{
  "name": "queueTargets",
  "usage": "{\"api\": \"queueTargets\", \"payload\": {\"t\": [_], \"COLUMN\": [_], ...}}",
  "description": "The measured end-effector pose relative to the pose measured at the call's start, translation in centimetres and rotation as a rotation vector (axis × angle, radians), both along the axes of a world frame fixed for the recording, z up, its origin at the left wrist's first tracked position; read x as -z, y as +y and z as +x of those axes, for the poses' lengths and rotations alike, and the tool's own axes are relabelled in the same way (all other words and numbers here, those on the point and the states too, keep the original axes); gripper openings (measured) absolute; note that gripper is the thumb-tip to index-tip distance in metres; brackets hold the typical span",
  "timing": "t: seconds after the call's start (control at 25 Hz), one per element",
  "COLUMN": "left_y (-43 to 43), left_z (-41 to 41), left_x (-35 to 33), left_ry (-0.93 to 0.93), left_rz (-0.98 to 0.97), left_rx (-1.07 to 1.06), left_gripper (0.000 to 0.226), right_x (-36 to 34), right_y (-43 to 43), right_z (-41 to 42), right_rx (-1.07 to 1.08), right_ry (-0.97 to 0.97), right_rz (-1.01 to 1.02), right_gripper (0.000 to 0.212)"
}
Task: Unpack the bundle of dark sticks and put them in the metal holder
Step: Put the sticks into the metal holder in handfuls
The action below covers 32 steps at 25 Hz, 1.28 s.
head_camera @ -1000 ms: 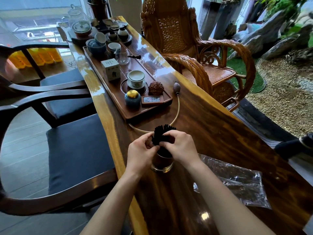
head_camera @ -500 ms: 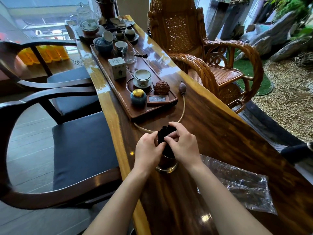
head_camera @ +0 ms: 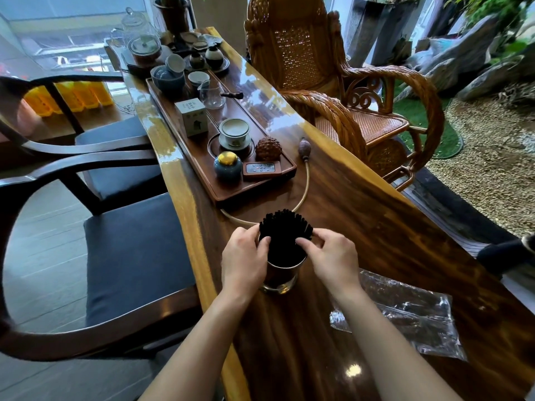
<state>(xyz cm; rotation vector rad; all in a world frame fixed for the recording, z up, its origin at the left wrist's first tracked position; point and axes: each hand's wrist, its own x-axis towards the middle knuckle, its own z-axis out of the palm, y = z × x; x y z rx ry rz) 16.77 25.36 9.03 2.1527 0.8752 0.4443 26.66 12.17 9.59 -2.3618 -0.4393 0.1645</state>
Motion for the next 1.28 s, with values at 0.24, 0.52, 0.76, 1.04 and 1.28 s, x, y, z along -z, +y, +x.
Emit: {"api": "queueTargets", "payload": {"t": [0.24, 0.52, 0.76, 1.04, 1.28], "left_y": [0.4, 0.9, 1.0, 0.1, -0.6], "left_z": [0.9, 1.3, 1.1, 0.3, -0.5], "left_x": [-0.5, -0.5, -0.3, 0.0, 0.4], "left_ry": [0.028, 0.073, 0.095, 0.12, 0.114], "left_rz": [0.021, 0.042, 0.029, 0.033, 0.047], "left_rx": [0.029, 0.057, 0.071, 0.024, -0.05], "left_gripper": [0.028, 0.028, 0.029, 0.026, 0.031], "right_x": [-0.6, -0.8, -0.5, -1.0, -0.7], "right_y": [1.9, 2.6, 3.0, 2.2, 0.3], "right_z": [3.4, 4.3, 4.0, 3.7, 2.9], "right_rx": [-0.202, -0.317, -0.341, -0.346, -0.268], "right_ry": [0.01, 0.018, -0.07, -0.083, -0.091], "right_rz": [-0.091, -0.081, -0.1, -0.094, -0.085], "right_gripper": [0.022, 0.028, 0.031, 0.043, 0.045]}}
